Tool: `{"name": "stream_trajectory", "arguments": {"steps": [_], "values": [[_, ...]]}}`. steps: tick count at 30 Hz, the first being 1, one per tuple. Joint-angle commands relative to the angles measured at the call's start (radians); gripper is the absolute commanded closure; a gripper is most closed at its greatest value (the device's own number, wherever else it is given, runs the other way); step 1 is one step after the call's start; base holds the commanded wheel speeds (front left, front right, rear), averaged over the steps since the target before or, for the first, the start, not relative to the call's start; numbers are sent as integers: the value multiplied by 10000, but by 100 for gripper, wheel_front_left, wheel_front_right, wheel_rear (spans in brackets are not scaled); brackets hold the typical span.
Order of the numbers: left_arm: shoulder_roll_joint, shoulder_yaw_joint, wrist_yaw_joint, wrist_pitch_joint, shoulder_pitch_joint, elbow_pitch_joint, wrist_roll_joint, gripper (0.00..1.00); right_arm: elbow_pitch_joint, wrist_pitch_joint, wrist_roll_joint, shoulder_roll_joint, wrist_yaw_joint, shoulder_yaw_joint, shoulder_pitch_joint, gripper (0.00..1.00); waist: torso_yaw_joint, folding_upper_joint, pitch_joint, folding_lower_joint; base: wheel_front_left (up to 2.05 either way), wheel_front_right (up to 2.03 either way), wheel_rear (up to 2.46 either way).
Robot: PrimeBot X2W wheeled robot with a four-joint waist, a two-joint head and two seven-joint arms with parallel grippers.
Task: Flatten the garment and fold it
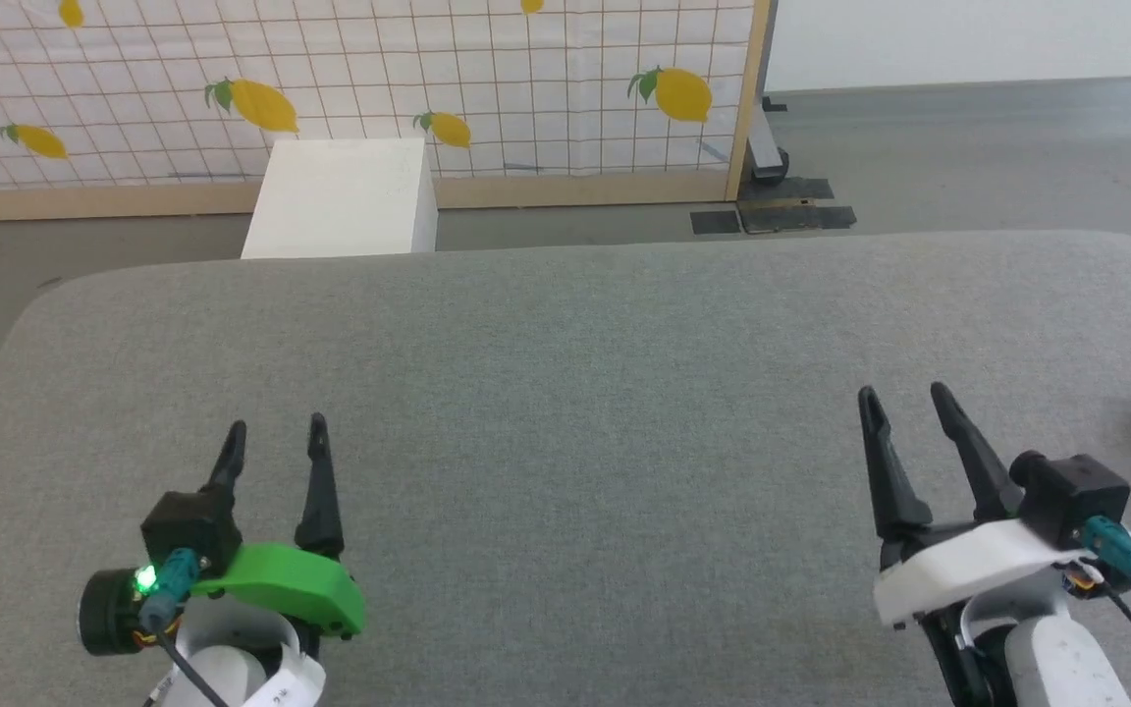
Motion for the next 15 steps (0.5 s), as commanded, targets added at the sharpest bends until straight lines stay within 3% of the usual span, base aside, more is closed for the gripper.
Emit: {"name": "stream_trajectory", "arguments": {"steps": [1,15], "values": [[64,-73,-83,31,-17,106,42,0,40,-4,-48,10,-15,0,201,0,41,92,-49,1,0,0,0],[-64,-352,-236,254,424,471,-300,0,166,238,-383,12,-15,-163,532,0,-13,92,-234,1,0,0,0]]}}
